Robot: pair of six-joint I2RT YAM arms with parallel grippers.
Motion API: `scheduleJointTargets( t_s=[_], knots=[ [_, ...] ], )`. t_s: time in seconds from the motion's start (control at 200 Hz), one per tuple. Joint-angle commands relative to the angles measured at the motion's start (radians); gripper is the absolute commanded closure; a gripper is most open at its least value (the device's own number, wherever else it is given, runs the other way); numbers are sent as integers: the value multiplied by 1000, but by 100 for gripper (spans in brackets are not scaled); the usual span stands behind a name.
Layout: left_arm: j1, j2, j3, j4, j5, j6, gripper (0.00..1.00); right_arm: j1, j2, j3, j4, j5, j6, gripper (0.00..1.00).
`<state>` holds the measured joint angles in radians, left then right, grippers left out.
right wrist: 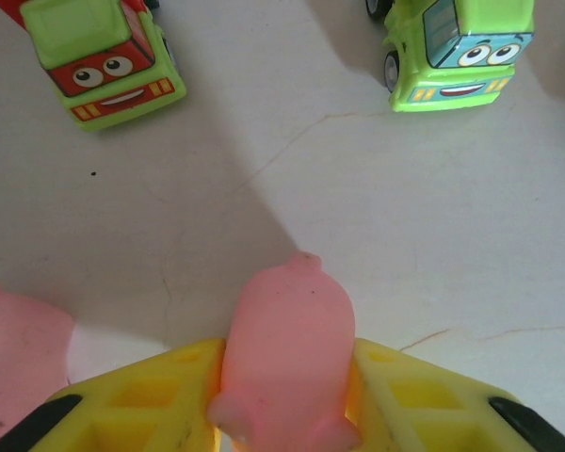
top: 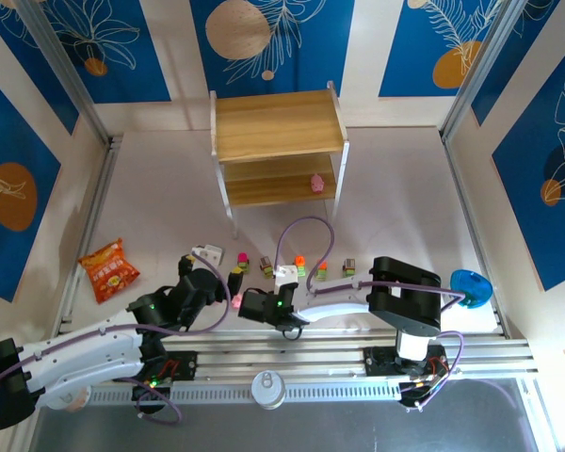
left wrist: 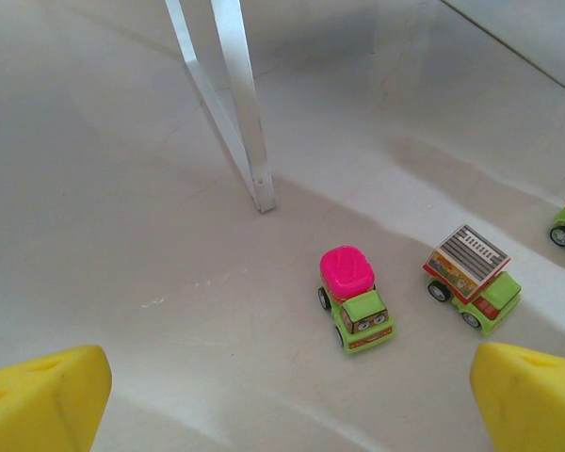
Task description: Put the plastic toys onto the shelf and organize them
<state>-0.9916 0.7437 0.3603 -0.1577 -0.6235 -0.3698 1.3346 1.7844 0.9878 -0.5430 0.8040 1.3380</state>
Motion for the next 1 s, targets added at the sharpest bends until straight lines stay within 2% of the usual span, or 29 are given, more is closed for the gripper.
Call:
scheduleJointTargets(
  t_s=[0.0, 0.475, 0.76, 0.995],
  knots=[
    [-7, 4, -2, 1, -22, -14, 2, 7, -13, -11, -34, 26, 28, 65],
    [-6, 9, -3, 9, -24, -9, 2, 15, -192, -1, -127, 174, -85, 68],
    [-5, 10, -2, 11, -22, -7, 2, -126, -335, 8, -43, 123, -352, 70],
    [-5, 20, 2, 16, -21, -4, 1, -257, -347, 76, -5, 33, -531, 70]
  ],
)
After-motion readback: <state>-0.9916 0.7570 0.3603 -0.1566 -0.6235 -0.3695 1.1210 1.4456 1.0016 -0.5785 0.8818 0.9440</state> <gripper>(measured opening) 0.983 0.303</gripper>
